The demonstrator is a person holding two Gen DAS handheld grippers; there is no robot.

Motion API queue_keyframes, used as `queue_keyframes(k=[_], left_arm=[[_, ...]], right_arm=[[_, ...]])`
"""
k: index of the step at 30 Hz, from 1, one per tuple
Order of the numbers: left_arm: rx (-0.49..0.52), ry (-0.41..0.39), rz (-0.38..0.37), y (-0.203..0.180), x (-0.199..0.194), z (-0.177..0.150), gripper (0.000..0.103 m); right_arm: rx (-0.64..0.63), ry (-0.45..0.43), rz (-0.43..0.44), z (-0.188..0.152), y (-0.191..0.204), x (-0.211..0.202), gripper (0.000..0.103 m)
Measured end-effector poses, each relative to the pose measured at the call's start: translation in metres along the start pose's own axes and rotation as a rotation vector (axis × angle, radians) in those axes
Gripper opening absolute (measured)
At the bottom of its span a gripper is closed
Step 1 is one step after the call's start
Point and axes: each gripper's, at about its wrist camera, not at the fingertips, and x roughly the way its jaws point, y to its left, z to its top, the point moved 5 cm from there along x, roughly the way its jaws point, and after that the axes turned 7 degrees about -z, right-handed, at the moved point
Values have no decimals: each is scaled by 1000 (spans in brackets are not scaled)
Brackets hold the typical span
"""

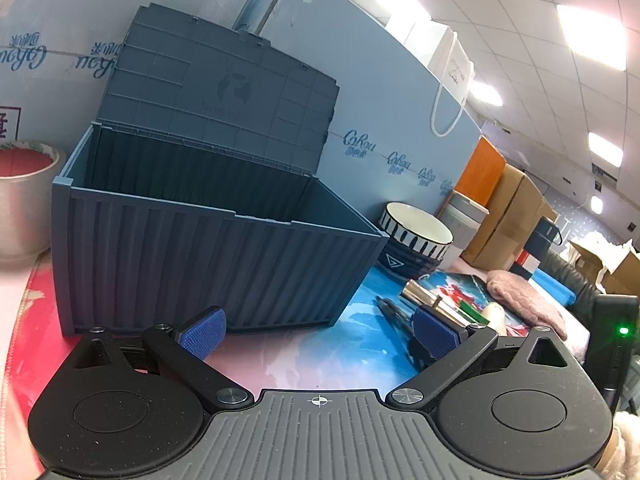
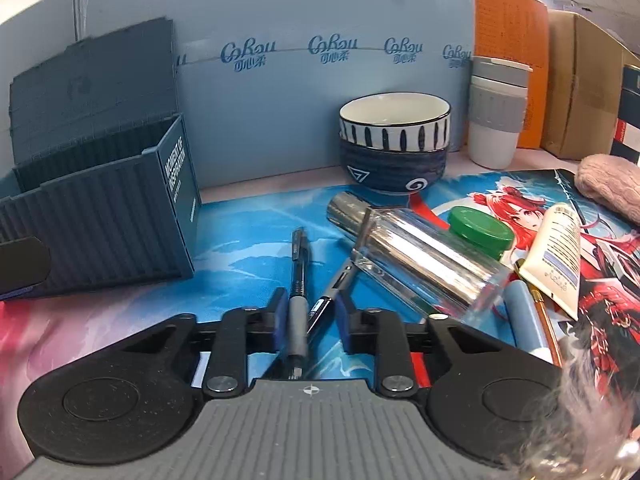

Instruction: Organize rigid objects

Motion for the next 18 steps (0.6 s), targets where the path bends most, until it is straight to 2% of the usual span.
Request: queue_keyframes(k=[3,10,18], left_arm=[[3,-13,-4,-1,-1,1,101],[15,-54,-13,-6,-8,6,101],[77,-91,-25,-24,-21,16,101]], right_arm=[[47,-12,58,-1,-5,-8,10],[129,-34,118,-2,-12,-27,10],[202,-64,195,2,-17,-51,10]])
